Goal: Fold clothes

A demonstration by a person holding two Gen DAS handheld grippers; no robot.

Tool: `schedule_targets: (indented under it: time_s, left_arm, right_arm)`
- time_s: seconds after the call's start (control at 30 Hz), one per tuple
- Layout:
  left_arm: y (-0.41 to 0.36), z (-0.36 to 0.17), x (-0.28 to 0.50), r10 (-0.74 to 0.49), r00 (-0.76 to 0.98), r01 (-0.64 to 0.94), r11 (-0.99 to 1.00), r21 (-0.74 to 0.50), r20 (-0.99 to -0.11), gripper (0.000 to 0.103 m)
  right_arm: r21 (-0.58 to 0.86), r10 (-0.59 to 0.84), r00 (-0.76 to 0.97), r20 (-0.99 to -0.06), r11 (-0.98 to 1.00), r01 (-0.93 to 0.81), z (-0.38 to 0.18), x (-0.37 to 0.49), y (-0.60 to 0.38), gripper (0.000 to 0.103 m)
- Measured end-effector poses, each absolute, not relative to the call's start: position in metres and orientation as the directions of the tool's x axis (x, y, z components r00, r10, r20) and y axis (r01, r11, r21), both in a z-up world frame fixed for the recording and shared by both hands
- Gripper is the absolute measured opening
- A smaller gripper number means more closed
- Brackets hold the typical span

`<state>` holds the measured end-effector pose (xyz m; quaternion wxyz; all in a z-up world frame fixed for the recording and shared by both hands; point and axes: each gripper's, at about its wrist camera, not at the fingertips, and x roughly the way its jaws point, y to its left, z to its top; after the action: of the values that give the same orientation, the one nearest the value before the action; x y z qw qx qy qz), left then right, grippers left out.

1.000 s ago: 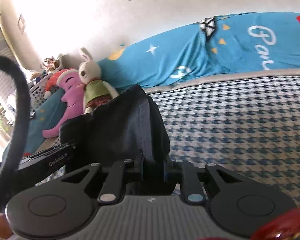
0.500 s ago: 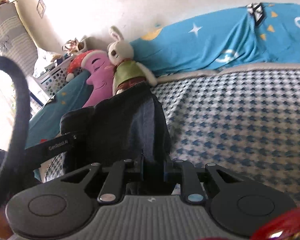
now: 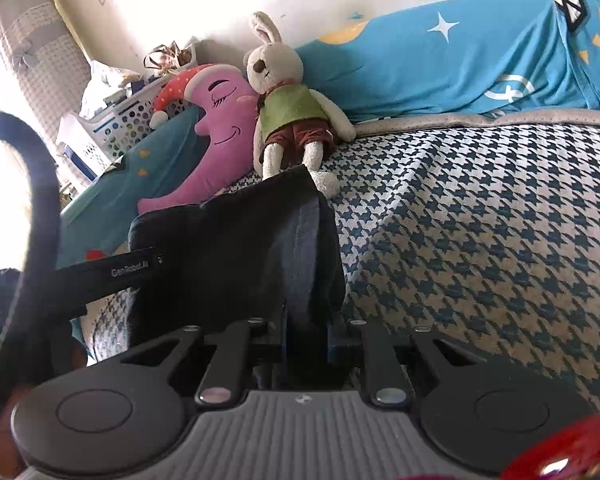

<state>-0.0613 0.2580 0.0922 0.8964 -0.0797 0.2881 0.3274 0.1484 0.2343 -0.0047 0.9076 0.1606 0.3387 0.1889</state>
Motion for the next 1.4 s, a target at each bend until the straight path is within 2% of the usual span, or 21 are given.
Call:
schedule_targets:
  time_s: [0.23, 0.33, 0.4, 0.47, 0.6, 0.67, 0.7, 0.97, 1.03, 1.2, 1.27, 1.4]
  left_arm:
    - [0.264, 0.076, -0.049, 0.549, 0.592, -0.628, 0.773, 0.09, -0.591, 0.013]
    - [0.27, 0.065, -0.04, 0.539, 0.566, -0.625, 0.774, 0.102, -0.623, 0.015]
    - [0.278, 0.058, -0.038, 0.544, 0.535, -0.646, 0.756, 0.102, -0.646, 0.022]
    - [0.286, 0.053, -0.039, 0.547, 0.507, -0.677, 0.731, 0.085, -0.666, 0.045]
    - [0.302, 0.06, -0.053, 0.549, 0.504, -0.734, 0.679, 0.005, -0.667, 0.056]
    - [0.306, 0.064, -0.06, 0.57, 0.502, -0.754, 0.657, -0.006, -0.651, 0.069]
    - [0.308, 0.067, -0.063, 0.58, 0.5, -0.764, 0.645, -0.012, -0.643, 0.072]
    - [0.33, 0.064, -0.071, 0.597, 0.459, -0.806, 0.591, -0.025, -0.658, 0.074]
    - [0.334, 0.06, -0.072, 0.597, 0.446, -0.812, 0.584, -0.02, -0.667, 0.074]
    - [0.347, 0.049, -0.068, 0.61, 0.398, -0.825, 0.564, 0.023, -0.686, 0.076]
    - [0.351, 0.042, -0.066, 0.611, 0.377, -0.828, 0.559, 0.042, -0.696, 0.084]
    - [0.349, 0.039, -0.061, 0.631, 0.364, -0.814, 0.573, 0.096, -0.685, 0.086]
  right_arm:
    - [0.39, 0.426, 0.67, -0.609, 0.895, -0.215, -0.022, 0.156, 0.244, 0.019]
    - [0.395, 0.423, 0.659, -0.622, 0.896, -0.202, -0.025, 0.158, 0.243, 0.022]
    - [0.4, 0.423, 0.656, -0.625, 0.895, -0.197, -0.024, 0.157, 0.24, 0.027]
    - [0.403, 0.422, 0.66, -0.621, 0.895, -0.193, -0.02, 0.155, 0.236, 0.028]
    - [0.422, 0.405, 0.703, -0.584, 0.892, -0.163, -0.007, 0.149, 0.223, 0.028]
    - [0.426, 0.401, 0.73, -0.553, 0.889, -0.167, 0.0, 0.145, 0.216, 0.028]
    - [0.424, 0.403, 0.738, -0.541, 0.889, -0.175, 0.003, 0.144, 0.215, 0.028]
    - [0.397, 0.515, 0.707, -0.485, 0.85, -0.346, 0.012, 0.137, 0.237, 0.028]
    - [0.368, 0.515, 0.684, -0.516, 0.855, -0.366, 0.006, 0.139, 0.246, 0.028]
    - [0.352, 0.455, 0.655, -0.603, 0.889, -0.294, -0.017, 0.146, 0.244, 0.027]
    - [0.341, 0.448, 0.653, -0.61, 0.893, -0.294, -0.02, 0.146, 0.244, 0.027]
    - [0.327, 0.436, 0.655, -0.617, 0.899, -0.292, -0.021, 0.148, 0.245, 0.027]
